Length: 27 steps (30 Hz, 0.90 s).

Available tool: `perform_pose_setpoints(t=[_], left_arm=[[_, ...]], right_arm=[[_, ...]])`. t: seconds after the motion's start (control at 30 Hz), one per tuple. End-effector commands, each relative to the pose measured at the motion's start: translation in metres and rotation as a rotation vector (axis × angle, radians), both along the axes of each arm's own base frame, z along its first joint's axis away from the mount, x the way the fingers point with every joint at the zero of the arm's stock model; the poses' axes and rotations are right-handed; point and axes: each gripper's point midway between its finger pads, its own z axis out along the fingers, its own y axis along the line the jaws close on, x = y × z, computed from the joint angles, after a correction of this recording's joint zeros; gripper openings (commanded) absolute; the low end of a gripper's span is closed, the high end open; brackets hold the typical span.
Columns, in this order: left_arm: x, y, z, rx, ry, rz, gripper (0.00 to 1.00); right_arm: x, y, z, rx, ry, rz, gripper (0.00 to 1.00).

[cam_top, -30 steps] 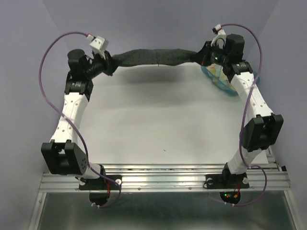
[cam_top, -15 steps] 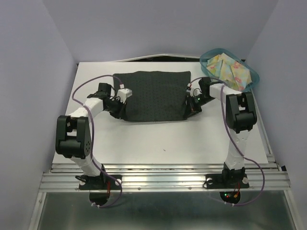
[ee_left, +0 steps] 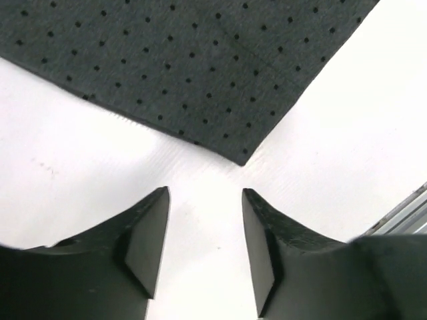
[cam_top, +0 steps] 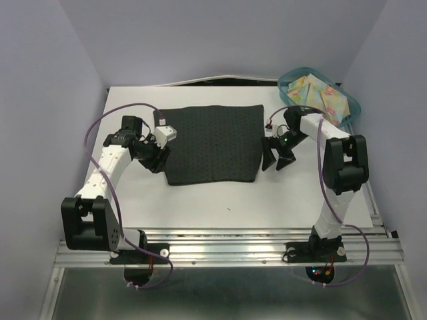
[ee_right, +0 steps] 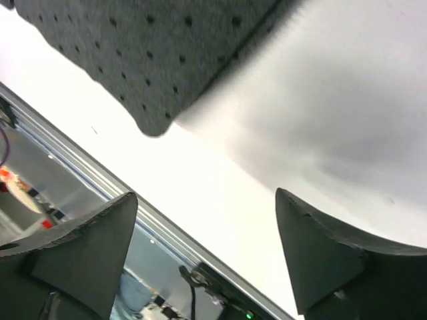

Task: Fold and stack the skirts
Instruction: Flatten the skirt out

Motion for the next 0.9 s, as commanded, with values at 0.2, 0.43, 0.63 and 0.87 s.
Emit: perform_pose_setpoints(t=[0.2,0.43,0.63,0.87], left_arm=[[0.014,-0.004,0.05,-0.039,-0.097,0.035,0.66],[0.052,-0.01,0.017,-0.056,-0.063,0.181,0.58],[0.065,-0.015,-0.018,-0.061,0.053,0.253,0.48],[0.082,-0.012,-0.049,-0.027,0.142,0.337,0.4]], right_arm=[[0.085,-0.014,0.078,-0.089,-0.414,-0.099,0.79],[0.173,0.011,0.083,0.007,-0.516,-0.145,0.62],[0.195,0.029,0.038,0.008,-0.504,-0.089,0.58],[0.155,0.031,-0.039,-0.073,-0.432,0.006,0.53]])
